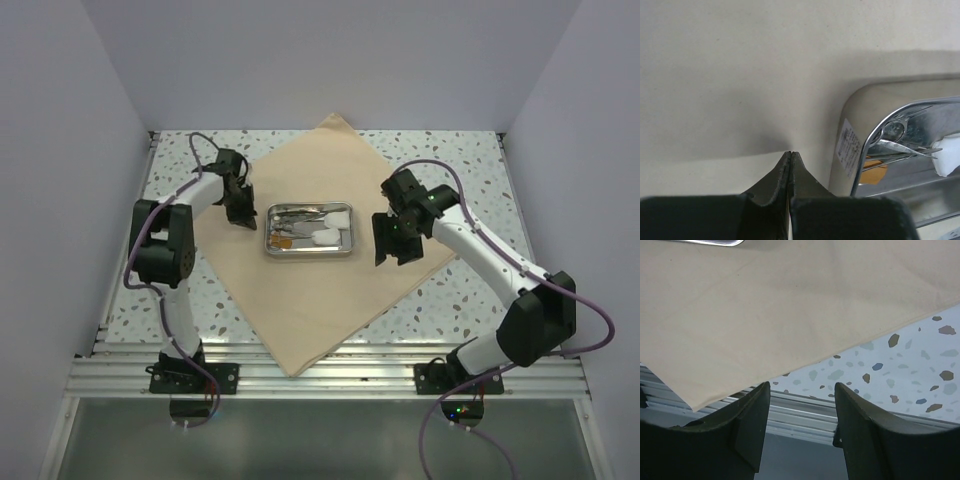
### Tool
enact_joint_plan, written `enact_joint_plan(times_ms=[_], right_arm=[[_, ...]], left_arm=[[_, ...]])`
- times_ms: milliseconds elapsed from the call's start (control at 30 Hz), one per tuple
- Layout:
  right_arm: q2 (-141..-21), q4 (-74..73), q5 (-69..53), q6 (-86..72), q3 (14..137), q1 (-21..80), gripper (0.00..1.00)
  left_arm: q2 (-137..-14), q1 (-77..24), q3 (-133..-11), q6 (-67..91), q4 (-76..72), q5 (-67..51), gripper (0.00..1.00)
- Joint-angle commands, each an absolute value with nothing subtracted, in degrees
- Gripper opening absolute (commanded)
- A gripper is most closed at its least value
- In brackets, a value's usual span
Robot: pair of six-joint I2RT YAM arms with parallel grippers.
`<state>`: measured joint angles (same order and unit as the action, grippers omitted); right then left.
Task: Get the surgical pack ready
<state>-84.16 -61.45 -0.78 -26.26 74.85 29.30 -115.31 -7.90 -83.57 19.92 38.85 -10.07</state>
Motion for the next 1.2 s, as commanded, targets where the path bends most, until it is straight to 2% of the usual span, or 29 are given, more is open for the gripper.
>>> enact_joint_plan(times_ms=[0,133,233,400,500,567,600,700,800,867,933,967,1000,1067,1100,1167], right_arm=[[-84.8,-59.9,-4.4,-27.2,75.0,29.4,0.58],[-85.3,-58.6,-5.1,-25.1,75.0,31.5,0.62],[-87.5,-60.0,-3.1,-23.8,77.2,37.3,0.65],[-88.6,-58.3,-4.0,-25.7,77.0,40.2,0.67],[-88.3,-56.6,-2.2,-28.4,75.8,39.7,0.73],[-88.5,-55.3,-1.6,-30.6,75.6,37.5,0.79],[-88.8,-53.5,-2.1,-31.4,75.6,36.3,0.8],[-90.8,-49.2,-4.8,-33.6,76.7,30.9,0.79],[-96.2,-49.7,-3.3,-34.0,81.0,27.2,0.72],[-98.5,-50.8,-0.9,-34.0,85.2,25.2,0.62],[-102.3,-51.5,-0.5,-32.8,88.5,23.8,0.55],[-103.9,-51.8,-0.6,-32.2,89.6,23.4,0.51],[-106.3,-52.4,-0.2,-30.8,92.0,23.3,0.43],[-108.9,-52.6,-0.2,-30.0,93.8,23.4,0.35],[-110.0,-53.0,-0.2,-29.9,95.4,23.4,0.28],[-113.4,-53.4,-0.2,-29.3,96.9,23.4,0.24]], left_arm=[[-116.5,-10.0,-86.4,19.4,36.7,-13.3,0.0],[-117.2,-11.5,-87.0,20.2,36.0,-13.7,0.0],[-117.7,-11.8,-87.5,20.4,35.8,-14.1,0.0],[-119.7,-12.0,-90.7,20.7,35.5,-16.8,0.0],[-120.7,-12.0,-93.9,20.7,38.2,-14.9,0.0],[-120.0,-11.9,-93.7,20.7,39.0,-13.4,0.04],[-118.8,-11.8,-93.2,20.8,39.1,-11.6,0.11],[-115.5,-11.6,-90.9,21.6,38.9,-8.6,0.23],[-112.2,-11.2,-88.2,22.6,38.8,-6.9,0.28],[-110.7,-10.9,-86.8,22.4,38.8,-5.9,0.28],[-109.3,-10.8,-85.8,22.1,39.0,-5.9,0.26],[-109.2,-10.8,-85.7,21.9,39.2,-6.2,0.21],[-109.3,-10.8,-85.6,21.8,39.3,-7.6,0.19],[-109.7,-10.8,-85.3,21.9,39.2,-8.5,0.17],[-110.6,-10.8,-85.4,22.0,39.1,-8.9,0.17],[-112.1,-10.8,-85.9,22.1,38.9,-9.7,0.15]])
